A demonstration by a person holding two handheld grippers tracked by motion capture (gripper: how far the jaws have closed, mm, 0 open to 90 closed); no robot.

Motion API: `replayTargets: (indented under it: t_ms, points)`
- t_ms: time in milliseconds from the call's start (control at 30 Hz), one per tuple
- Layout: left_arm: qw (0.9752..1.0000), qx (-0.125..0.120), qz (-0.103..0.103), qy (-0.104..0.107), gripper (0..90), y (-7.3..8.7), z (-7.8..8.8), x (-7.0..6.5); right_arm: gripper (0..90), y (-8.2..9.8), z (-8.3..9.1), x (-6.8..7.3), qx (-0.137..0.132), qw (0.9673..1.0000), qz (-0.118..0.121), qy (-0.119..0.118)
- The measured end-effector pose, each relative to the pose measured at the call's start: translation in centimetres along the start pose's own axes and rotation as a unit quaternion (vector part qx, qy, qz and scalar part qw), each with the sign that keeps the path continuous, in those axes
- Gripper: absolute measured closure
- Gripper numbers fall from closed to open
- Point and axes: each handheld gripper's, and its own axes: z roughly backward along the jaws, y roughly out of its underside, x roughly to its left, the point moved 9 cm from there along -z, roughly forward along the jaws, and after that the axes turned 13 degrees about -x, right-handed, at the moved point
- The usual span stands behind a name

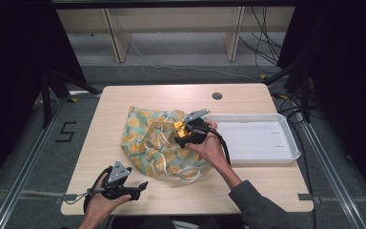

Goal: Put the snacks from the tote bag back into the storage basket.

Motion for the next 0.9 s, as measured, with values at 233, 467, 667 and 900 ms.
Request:
replayTargets:
  t_ms: [233,467,667,900]
  points:
    - [1.0,-0.004,-0.005,0.001,20.0,0.0,0.2,0.0,33.9,-0.1,0.1,0.0,0.004,0.9999,-0.012,0.008]
    - [0.9999,-0.004,-0.013,0.004,20.0,0.0,0.2,-0.1,35.5,-0.1,-0.1,-0.2,0.0,1.0,-0.008,0.005]
    - [0.9998,-0.006,-0.017,0.004,20.1,0.0,0.2,-0.1,35.4,0.1,-0.4,-0.2,0.003,0.9998,-0.016,0.01]
    - [0.9999,0.0,-0.014,0.007,20.0,0.2,0.4,-0.2,36.4,0.2,-0.6,-0.4,0.008,0.9999,-0.007,0.006]
